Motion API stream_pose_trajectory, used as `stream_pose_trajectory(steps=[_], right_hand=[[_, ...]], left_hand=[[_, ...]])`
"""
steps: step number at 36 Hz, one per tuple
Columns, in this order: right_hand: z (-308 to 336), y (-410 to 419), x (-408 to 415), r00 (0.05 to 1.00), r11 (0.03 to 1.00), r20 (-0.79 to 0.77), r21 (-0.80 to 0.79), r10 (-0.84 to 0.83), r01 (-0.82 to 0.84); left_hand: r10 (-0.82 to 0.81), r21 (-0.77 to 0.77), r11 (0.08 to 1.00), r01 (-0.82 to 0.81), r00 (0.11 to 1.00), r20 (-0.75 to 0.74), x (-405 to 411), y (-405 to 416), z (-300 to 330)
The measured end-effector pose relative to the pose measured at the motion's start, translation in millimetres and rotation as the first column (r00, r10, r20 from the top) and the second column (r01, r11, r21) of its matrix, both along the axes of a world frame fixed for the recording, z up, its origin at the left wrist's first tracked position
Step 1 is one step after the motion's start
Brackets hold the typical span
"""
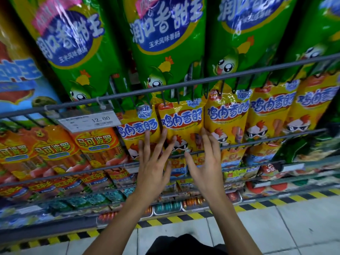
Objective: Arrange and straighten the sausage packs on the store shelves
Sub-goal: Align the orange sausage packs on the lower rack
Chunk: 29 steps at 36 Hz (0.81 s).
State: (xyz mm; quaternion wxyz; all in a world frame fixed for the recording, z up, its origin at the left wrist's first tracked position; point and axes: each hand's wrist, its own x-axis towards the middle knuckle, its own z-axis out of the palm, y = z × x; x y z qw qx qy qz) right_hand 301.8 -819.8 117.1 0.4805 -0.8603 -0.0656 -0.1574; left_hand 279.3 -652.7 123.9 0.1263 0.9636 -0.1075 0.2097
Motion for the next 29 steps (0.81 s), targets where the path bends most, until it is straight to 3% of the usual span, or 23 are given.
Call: stream_pose_trajectory(steps=[15, 18, 25, 29], right_hand=[[24, -49, -27, 0.993, 0.999, -0.116, 0.043, 0.032, -0.027], [28, -73, -25, 0.990, 0.997, -0.134, 0.050, -0.043, 0.050], [33, -120, 10, 0.996, 0.998, -0.082, 0.049, -0.039, 0.044], [35, -136, 30, 0.993, 0.999, -0.112, -0.019, 0.026, -0.029]], left_hand=[[0.002, 0.035, 0.999, -0.001, 1.000, -0.002, 2, 6, -7], [-0.002, -0.007, 1.000, 0.002, 1.000, 0.000, 0, 5, -6], [0.005, -0.234, 0.972, 0.014, 0.997, 0.083, -8, -26, 2], [-0.035, -0.263, 0.964, 0.045, 0.999, 0.042, -4, -68, 7]])
